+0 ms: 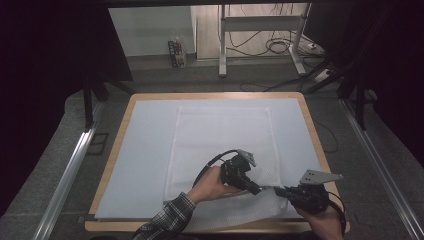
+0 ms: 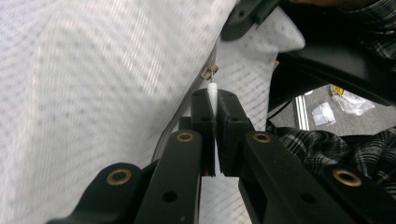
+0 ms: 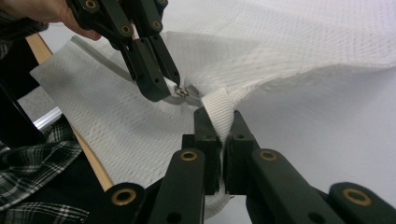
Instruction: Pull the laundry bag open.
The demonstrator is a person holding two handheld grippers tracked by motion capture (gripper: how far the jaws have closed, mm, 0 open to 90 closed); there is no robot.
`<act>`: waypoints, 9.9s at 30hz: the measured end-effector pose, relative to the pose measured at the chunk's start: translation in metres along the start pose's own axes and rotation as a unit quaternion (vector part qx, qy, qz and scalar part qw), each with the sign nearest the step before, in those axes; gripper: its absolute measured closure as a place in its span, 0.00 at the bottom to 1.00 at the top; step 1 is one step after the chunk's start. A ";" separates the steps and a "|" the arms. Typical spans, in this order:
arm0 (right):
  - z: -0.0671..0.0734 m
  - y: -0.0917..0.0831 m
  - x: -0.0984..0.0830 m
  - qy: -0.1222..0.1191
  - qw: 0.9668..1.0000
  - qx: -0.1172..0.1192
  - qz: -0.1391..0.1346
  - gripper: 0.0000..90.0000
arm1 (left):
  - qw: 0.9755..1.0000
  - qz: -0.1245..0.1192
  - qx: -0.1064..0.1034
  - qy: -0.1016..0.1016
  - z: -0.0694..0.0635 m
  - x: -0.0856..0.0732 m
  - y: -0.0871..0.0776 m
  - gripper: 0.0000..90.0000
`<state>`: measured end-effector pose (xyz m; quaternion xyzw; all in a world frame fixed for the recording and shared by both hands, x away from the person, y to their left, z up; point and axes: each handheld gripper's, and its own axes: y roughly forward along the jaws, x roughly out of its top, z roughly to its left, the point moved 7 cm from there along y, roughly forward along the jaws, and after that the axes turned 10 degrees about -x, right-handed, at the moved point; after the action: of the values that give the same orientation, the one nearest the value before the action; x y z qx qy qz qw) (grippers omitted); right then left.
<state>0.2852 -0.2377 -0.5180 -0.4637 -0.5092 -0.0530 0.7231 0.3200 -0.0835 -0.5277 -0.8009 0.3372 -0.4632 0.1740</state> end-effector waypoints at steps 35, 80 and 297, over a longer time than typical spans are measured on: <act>-0.001 0.001 -0.010 -0.010 1.000 -0.015 0.015 0.95 | 1.000 -0.001 0.015 -0.014 0.003 -0.042 -0.018 0.97; -0.006 0.003 -0.016 -0.014 0.999 -0.036 0.023 0.95 | 0.997 -0.029 0.044 -0.052 -0.006 -0.094 -0.051 0.97; -0.015 0.004 -0.027 -0.017 0.994 -0.100 0.033 0.00 | 0.897 -0.178 0.381 -0.134 -0.065 -0.259 -0.157 0.00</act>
<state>0.2849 -0.2565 -0.5424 -0.5510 -0.4979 -0.0714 0.6658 0.2345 0.2124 -0.5629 -0.7747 -0.0399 -0.4678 0.4235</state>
